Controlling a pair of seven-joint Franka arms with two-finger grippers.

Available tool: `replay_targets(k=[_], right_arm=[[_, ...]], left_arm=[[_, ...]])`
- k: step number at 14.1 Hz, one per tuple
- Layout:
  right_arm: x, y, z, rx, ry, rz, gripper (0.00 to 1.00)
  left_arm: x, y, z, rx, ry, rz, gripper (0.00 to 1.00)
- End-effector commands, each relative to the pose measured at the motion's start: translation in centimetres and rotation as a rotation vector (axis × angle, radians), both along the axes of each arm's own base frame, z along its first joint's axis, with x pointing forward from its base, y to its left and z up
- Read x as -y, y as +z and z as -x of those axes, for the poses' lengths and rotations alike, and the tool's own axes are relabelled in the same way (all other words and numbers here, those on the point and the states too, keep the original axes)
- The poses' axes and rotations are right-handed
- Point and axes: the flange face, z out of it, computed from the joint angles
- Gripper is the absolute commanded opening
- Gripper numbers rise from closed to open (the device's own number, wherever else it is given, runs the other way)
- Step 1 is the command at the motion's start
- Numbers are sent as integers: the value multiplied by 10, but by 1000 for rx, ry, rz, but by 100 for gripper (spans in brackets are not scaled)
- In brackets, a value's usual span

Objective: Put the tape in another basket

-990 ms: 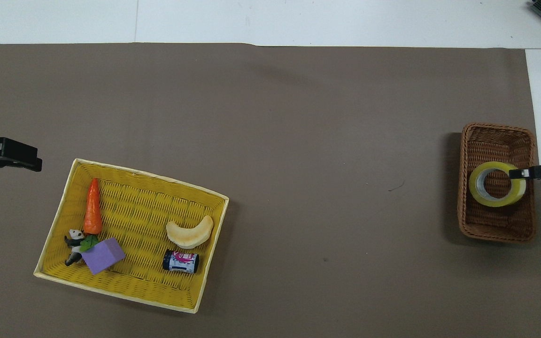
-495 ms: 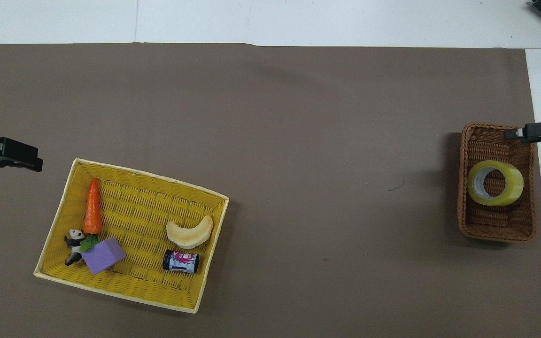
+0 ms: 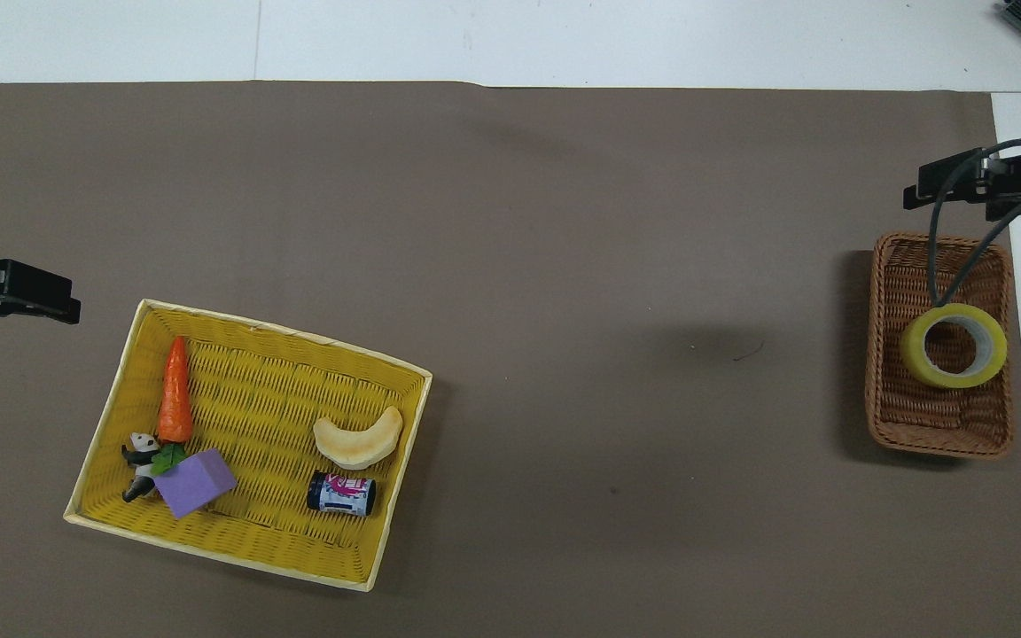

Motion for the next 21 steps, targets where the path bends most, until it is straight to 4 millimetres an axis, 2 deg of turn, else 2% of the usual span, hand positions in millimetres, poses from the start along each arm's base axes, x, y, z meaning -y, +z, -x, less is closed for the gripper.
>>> replay_targets(k=[1, 4, 8, 9, 10, 11, 12, 14, 16, 17, 18, 21], right_arm=[[-23, 29, 21, 3, -23, 55, 100], [-31, 61, 46, -1, -16, 97, 100], [-25, 97, 84, -22, -13, 104, 100], [-24, 96, 96, -33, -19, 97, 100], [-20, 84, 107, -63, -11, 91, 100], [-18, 81, 119, -75, -11, 85, 100], [-17, 78, 124, -84, -9, 83, 100], [-15, 79, 121, -68, -7, 86, 100], [-9, 75, 125, -88, -12, 84, 100], [1, 67, 128, -109, -27, 79, 100], [21, 61, 129, -115, -51, 77, 100], [55, 50, 120, -114, -55, 39, 100]], left_arm=[[-4, 5, -1, -9, 0, -18, 100], [-4, 5, -1, -9, 0, -18, 100], [-4, 5, -1, -9, 0, -18, 100], [-4, 5, -1, -9, 0, -18, 100], [-4, 5, -1, -9, 0, -18, 100], [-3, 5, -1, -9, -2, -18, 100], [-2, 5, -1, -9, -3, -18, 100], [-3, 5, -1, -9, -2, -18, 100], [-4, 5, -1, -9, 0, -18, 100], [-4, 5, -1, -11, 0, -19, 100], [-3, 5, -1, -11, -2, -19, 100], [-3, 5, -1, -9, -2, -18, 100]])
